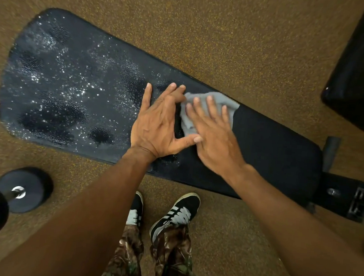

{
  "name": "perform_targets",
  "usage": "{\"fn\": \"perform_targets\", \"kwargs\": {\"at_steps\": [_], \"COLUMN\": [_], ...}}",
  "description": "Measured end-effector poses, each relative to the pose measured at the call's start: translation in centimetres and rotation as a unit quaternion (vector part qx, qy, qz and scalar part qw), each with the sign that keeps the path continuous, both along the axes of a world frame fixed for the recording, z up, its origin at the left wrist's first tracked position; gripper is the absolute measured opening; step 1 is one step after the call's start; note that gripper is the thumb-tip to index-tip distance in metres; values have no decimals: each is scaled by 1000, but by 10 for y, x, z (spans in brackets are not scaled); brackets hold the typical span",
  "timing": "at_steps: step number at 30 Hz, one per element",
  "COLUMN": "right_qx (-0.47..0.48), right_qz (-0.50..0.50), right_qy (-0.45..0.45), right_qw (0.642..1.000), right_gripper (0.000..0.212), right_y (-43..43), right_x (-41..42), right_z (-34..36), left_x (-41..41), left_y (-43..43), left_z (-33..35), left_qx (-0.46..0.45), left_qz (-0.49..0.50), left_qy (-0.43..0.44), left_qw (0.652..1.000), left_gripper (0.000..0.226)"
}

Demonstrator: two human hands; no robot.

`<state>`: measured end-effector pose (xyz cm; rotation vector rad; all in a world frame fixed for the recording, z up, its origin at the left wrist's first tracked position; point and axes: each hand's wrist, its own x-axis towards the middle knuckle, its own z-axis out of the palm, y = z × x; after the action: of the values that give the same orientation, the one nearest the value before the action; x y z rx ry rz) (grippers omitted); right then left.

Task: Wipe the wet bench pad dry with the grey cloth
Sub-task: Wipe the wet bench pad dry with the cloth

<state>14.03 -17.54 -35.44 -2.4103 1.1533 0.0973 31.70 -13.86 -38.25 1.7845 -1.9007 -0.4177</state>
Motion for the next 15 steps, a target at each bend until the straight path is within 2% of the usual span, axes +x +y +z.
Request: {"fn": "perform_targets", "kwargs": {"at_steps": [3, 5, 8, 10, 13, 15], "right_qx": [-11, 1, 10, 4, -12, -8], "right_qz": [37, -9, -68, -37, 31, -4], "right_qy": [1, -1, -19, -32, -24, -27], "right_qw": [999, 1000, 997, 999, 999, 1000], "right_gripper": [65, 69, 59, 55, 59, 60], "right_y": [1, -5, 3, 16, 15, 6], "right_x": [-34, -30, 11, 16, -21, -23], "right_z": [-1, -1, -3, -6, -4, -2], "left_x": [1, 1, 1, 3, 5, 6], "left_y": [0, -1, 0, 0, 0, 0], "left_z": [2, 3, 2, 0, 0, 2], "left_qx": [10, 9, 5, 9, 18, 11], "left_qz": [4, 3, -1, -6, -9, -7], "left_qy": [4, 3, 7, 18, 48, 68], "left_qw": [1000, 1000, 1000, 1000, 999, 998], "left_gripper": [113, 116, 117, 117, 120, 119]}}
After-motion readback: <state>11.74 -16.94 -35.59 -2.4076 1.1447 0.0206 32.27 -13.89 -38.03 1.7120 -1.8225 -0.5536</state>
